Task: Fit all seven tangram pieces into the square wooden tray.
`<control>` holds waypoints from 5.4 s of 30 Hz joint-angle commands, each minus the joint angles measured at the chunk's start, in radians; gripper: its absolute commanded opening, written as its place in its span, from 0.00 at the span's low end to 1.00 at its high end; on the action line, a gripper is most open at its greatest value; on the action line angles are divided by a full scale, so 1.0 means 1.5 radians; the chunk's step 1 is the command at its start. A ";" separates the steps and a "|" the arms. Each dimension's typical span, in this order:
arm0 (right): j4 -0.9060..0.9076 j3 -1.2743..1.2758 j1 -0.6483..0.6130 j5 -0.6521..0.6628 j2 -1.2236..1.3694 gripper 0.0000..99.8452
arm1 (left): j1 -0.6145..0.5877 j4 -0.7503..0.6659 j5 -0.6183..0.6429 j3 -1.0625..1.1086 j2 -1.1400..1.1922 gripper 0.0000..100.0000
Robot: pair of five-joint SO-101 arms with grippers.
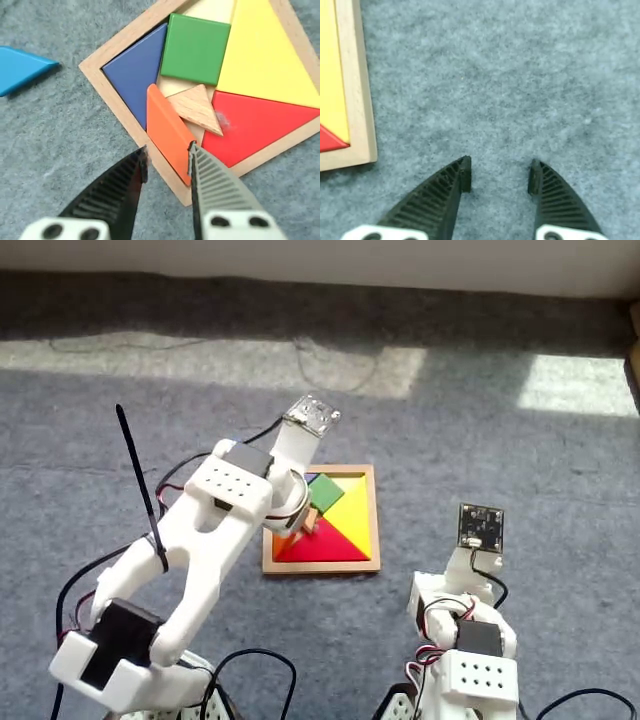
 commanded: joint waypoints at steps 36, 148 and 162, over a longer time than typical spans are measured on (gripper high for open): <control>-0.019 0.011 0.016 0.006 0.001 0.20 | -0.169 0.042 -0.044 -0.104 -0.083 0.16; 0.540 -2.048 -0.507 0.295 1.562 0.06 | -0.541 -0.161 0.038 0.399 -0.400 0.21; 0.595 -2.023 -0.465 0.293 1.473 0.06 | -0.540 -0.184 0.038 0.401 -0.399 0.21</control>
